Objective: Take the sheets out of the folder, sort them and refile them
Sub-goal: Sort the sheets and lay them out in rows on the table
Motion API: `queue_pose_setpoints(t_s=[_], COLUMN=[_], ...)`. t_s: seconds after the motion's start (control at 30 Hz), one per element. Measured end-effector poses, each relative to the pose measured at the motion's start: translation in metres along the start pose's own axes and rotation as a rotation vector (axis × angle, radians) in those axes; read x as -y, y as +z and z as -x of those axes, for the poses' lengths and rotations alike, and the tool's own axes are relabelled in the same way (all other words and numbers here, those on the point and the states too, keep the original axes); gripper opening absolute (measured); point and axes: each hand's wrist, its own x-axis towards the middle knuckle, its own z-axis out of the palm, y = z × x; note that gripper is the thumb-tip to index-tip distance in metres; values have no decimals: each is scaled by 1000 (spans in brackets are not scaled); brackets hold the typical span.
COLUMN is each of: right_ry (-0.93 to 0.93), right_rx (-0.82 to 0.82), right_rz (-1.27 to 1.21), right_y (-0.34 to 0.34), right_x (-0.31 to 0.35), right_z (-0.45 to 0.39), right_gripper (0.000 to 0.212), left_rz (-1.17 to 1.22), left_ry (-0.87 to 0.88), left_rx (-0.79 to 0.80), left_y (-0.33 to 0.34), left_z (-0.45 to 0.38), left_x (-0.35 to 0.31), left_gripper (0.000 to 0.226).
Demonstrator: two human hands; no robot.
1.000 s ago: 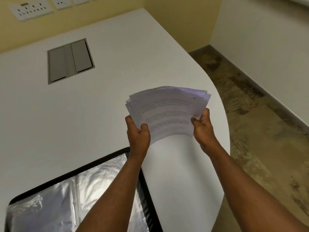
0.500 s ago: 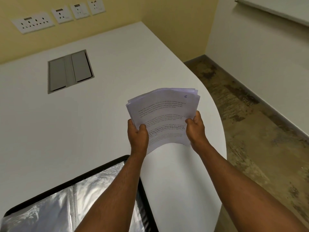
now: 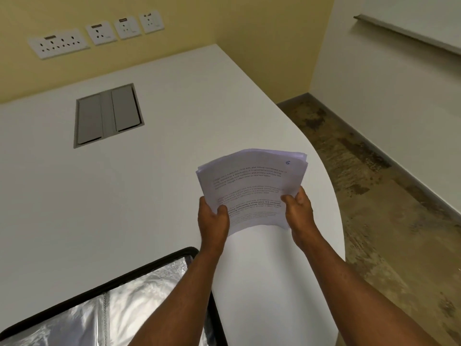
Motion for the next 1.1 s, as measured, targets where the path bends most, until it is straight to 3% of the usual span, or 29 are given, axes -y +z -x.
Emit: queue_pose_setpoints(t_s=[0.13,0.4,0.57,0.67,0.83,1.1], right_ry=[35,-122,-23,56,194,273], right_rx=[12,99,365,489,573,598], right_rz=[55,385,383,313,233,276], right_y=[4,50,122,178,267,376], right_x=[-13,24,39,35,6,-50], right_z=[-2,-21,-37,-39,-32,-20], right_gripper=[35,25,21,24,20,17], left_rz=[-40,-99,-87,-96,-114,-158], left_ry=[-17,-86,-276,-342,-454,-531], left_rx=[10,-16,26,-69,-142,-234], left_y=[2,-50,-136,-190,-278,-365], left_z=[1,-36,-80,-100,-138,-175], left_x=[7,-22,-31,-25,5,51], left_gripper=[35,29,31,29,39,32])
